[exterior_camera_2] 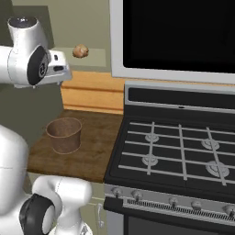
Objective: Open the cabinet, pick up the bread from the cabinet and place it in the basket. Then move the basket to the dining counter.
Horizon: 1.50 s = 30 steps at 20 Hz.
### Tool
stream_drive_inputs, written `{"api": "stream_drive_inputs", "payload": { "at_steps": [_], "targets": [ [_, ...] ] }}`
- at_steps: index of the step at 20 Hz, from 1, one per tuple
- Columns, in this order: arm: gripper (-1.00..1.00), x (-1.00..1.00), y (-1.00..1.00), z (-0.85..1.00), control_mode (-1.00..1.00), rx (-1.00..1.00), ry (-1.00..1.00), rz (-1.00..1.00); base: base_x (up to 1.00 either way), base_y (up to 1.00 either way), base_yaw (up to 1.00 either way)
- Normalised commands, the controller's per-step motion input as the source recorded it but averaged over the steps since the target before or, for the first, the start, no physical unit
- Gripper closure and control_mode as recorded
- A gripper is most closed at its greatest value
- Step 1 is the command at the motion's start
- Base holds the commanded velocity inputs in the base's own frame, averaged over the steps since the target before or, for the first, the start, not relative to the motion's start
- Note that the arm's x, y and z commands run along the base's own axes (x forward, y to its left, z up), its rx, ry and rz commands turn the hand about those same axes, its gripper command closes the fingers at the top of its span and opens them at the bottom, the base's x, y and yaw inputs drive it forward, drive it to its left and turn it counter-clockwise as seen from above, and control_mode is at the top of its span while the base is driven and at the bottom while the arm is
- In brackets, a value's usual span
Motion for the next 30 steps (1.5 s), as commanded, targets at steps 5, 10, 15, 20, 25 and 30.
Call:
{"api": "stream_drive_inputs", "payload": {
  "at_steps": [5, 10, 15, 20, 25, 30],
  "targets": [
    [-1.0, 0.13, 0.0, 0.0, -1.0, 0.05, -0.34, -0.15, 0.0, 0.0, 0.0],
    [-1.0, 0.01, -0.09, 0.37, -1.0, 0.29, 0.0, -0.22, 0.0, 0.0, 0.0],
    [-1.0, 0.0, -0.01, 0.37, -1.0, 0.09, 0.03, -0.33, 0.0, 0.0, 0.0],
    [-1.0, 0.21, -0.04, 0.38, -1.0, 0.12, 0.13, -0.22, 0.0, 0.0, 0.0],
    [-1.0, 0.44, -0.03, 0.06, -1.0, 0.03, 0.0, 0.07, 0.0, 0.0, 0.0],
    [-1.0, 0.5, 0.0, 0.0, -1.0, -0.03, -0.12, 0.2, 0.0, 0.0, 0.0]
  ]
}}
